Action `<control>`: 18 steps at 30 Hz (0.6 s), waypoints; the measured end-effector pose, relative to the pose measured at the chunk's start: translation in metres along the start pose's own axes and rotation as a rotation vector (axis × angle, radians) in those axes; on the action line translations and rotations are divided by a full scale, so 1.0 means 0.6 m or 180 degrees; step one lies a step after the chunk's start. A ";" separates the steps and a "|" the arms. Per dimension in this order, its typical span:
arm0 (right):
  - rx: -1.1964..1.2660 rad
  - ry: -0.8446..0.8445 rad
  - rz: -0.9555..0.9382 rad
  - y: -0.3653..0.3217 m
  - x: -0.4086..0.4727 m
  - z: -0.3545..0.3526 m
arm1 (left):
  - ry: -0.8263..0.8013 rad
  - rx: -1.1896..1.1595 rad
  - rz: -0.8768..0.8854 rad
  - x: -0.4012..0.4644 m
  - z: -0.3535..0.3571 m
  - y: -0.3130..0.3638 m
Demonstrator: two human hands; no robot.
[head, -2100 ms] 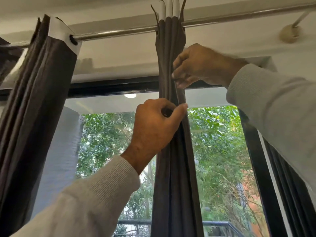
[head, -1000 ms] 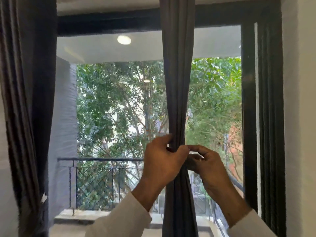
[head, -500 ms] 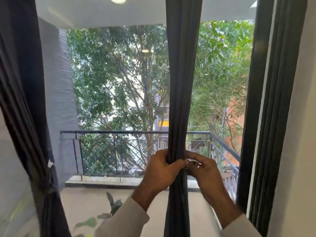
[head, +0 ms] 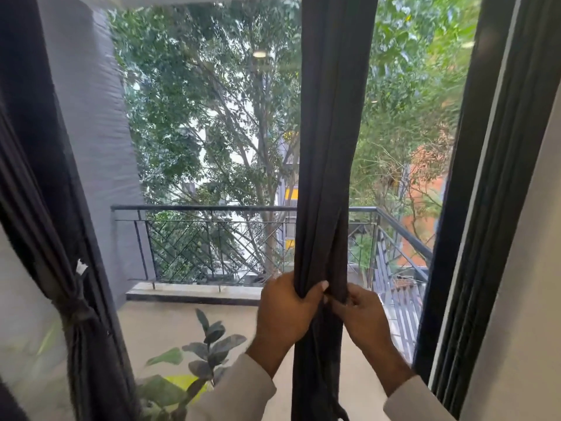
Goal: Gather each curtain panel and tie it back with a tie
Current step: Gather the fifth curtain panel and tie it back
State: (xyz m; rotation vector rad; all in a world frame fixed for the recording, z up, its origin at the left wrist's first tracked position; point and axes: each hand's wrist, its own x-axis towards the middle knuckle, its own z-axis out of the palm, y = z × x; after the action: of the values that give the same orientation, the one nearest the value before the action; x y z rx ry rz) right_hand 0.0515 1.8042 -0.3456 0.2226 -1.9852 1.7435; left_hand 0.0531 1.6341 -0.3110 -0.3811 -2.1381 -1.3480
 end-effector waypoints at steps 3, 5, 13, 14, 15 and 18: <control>-0.0846 0.0388 -0.0185 0.023 -0.028 0.000 | -0.0036 0.0803 -0.0059 -0.018 -0.001 0.004; -0.0860 0.0327 -0.0335 0.040 -0.057 0.004 | -0.0250 0.1356 -0.0174 -0.029 0.002 0.006; -0.0963 -0.0147 -0.0546 0.077 -0.124 0.001 | -0.1170 -0.0112 -0.0403 -0.048 0.017 -0.056; -0.1052 -0.0142 -0.0506 0.076 -0.128 -0.004 | -0.1448 -0.0420 -0.0436 -0.053 0.019 -0.065; -0.1130 -0.0127 -0.0502 0.073 -0.130 -0.009 | -0.1715 -0.0670 -0.0445 -0.057 0.018 -0.074; -0.1146 -0.0277 -0.0546 0.074 -0.137 -0.024 | -0.1963 -0.0912 -0.0239 -0.071 0.018 -0.109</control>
State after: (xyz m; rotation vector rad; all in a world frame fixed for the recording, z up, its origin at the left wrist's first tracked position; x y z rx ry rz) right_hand 0.1076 1.8099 -0.4213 0.3382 -2.2279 1.2649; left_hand 0.0494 1.6169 -0.3878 -0.9423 -2.4519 -1.7555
